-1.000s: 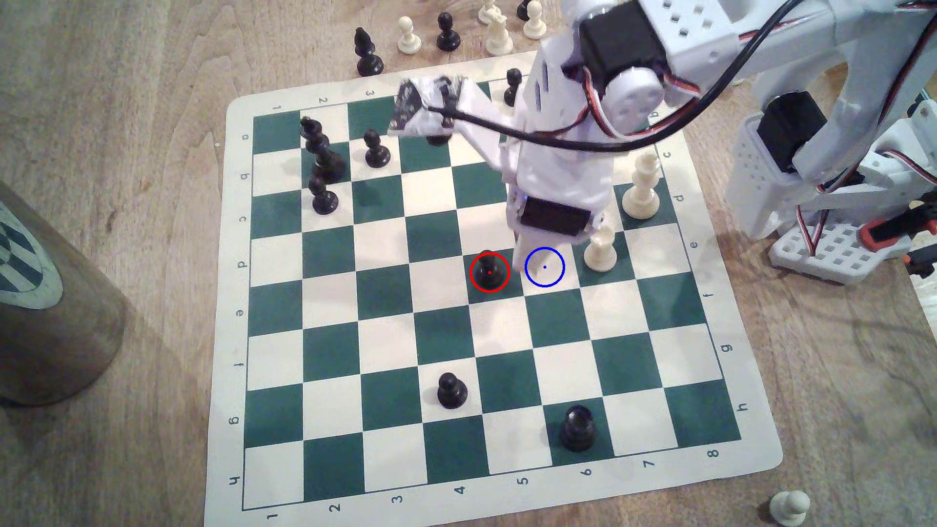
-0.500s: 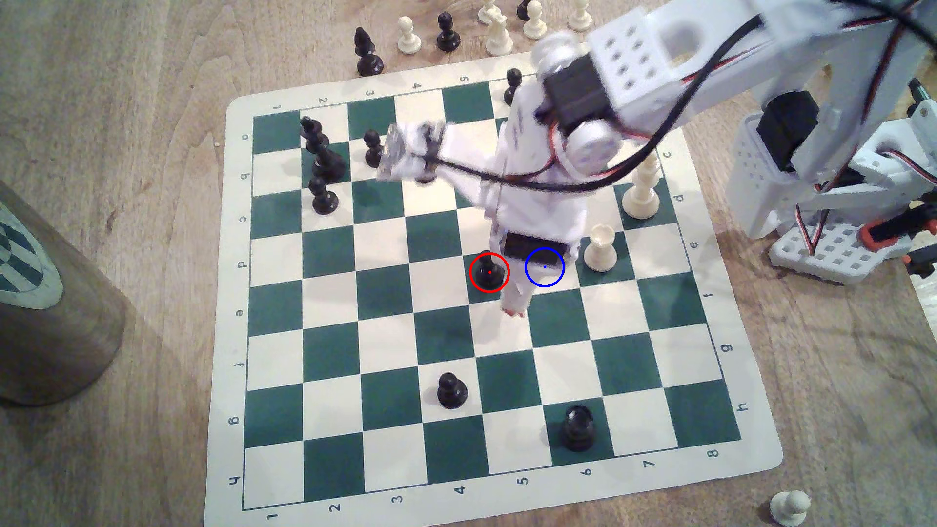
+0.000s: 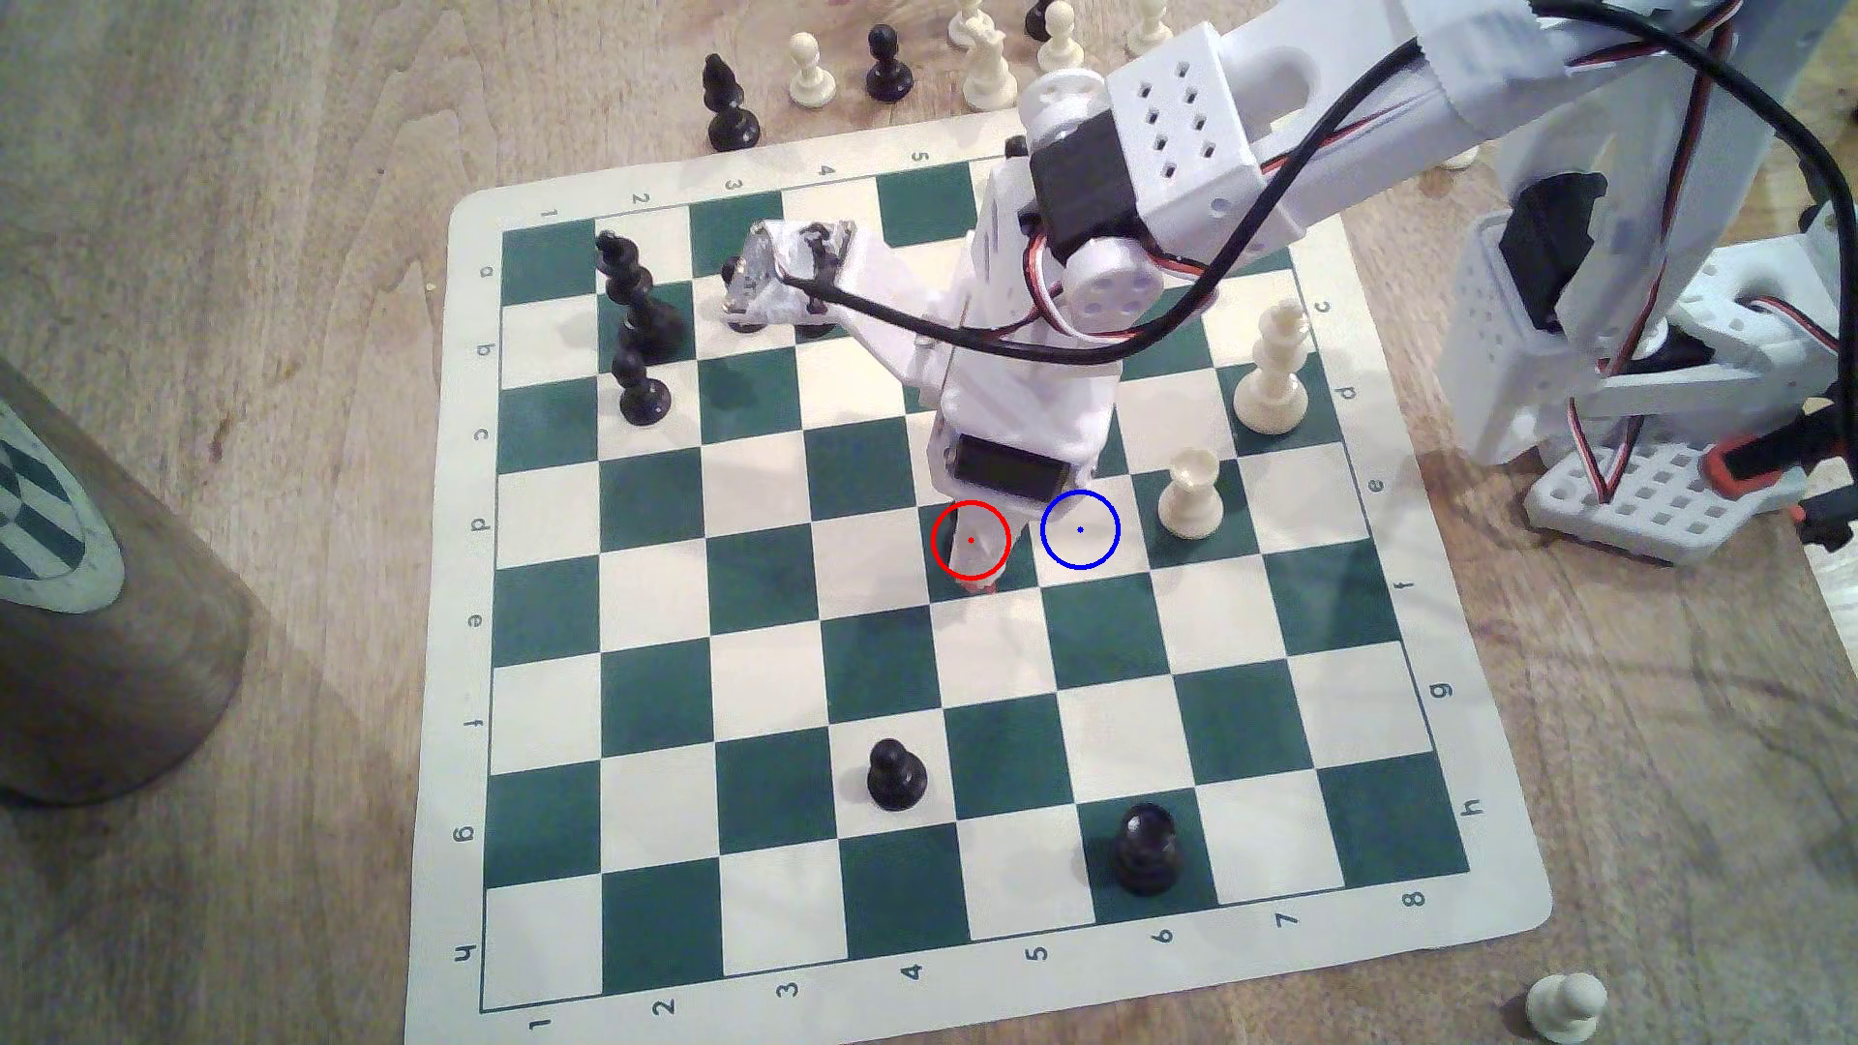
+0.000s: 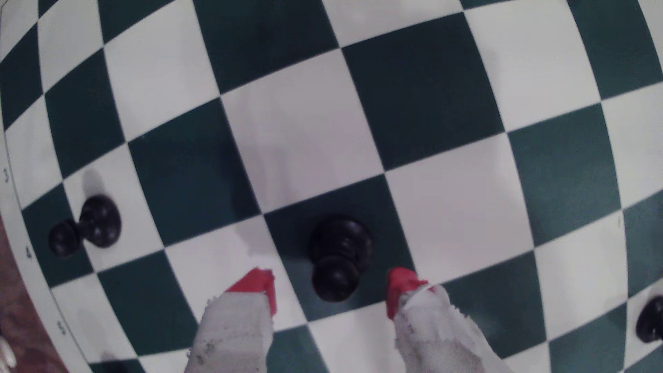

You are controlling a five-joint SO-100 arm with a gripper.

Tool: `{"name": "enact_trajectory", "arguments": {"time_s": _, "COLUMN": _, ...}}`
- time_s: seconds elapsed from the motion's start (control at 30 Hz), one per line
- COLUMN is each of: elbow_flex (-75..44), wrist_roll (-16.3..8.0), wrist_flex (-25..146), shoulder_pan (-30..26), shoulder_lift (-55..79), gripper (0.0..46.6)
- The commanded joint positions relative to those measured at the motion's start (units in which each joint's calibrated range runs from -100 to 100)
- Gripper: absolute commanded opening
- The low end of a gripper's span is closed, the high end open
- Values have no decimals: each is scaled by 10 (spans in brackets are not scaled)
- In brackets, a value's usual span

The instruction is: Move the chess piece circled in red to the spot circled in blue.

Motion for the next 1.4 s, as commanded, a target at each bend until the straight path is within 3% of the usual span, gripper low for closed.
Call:
{"name": "enact_trajectory", "arguments": {"time_s": 0.0, "elbow_flex": -29, "wrist_roll": -6, "wrist_flex": -14, "shoulder_pan": 3, "shoulder_lift": -16, "gripper": 166}}
{"name": "enact_trajectory", "arguments": {"time_s": 0.17, "elbow_flex": -30, "wrist_roll": -16, "wrist_flex": -36, "shoulder_pan": 1, "shoulder_lift": -19, "gripper": 162}}
{"name": "enact_trajectory", "arguments": {"time_s": 0.5, "elbow_flex": -32, "wrist_roll": -14, "wrist_flex": -36, "shoulder_pan": -1, "shoulder_lift": -12, "gripper": 153}}
{"name": "enact_trajectory", "arguments": {"time_s": 0.6, "elbow_flex": -32, "wrist_roll": -12, "wrist_flex": -32, "shoulder_pan": -2, "shoulder_lift": -12, "gripper": 126}}
{"name": "enact_trajectory", "arguments": {"time_s": 0.67, "elbow_flex": -33, "wrist_roll": -9, "wrist_flex": -27, "shoulder_pan": -4, "shoulder_lift": -12, "gripper": 83}}
{"name": "enact_trajectory", "arguments": {"time_s": 0.8, "elbow_flex": -33, "wrist_roll": -8, "wrist_flex": -23, "shoulder_pan": -6, "shoulder_lift": -12, "gripper": 73}}
{"name": "enact_trajectory", "arguments": {"time_s": 1.0, "elbow_flex": -33, "wrist_roll": -6, "wrist_flex": -16, "shoulder_pan": -12, "shoulder_lift": -12, "gripper": 10}}
{"name": "enact_trajectory", "arguments": {"time_s": 1.37, "elbow_flex": -71, "wrist_roll": -6, "wrist_flex": 41, "shoulder_pan": 3, "shoulder_lift": -128, "gripper": 3}}
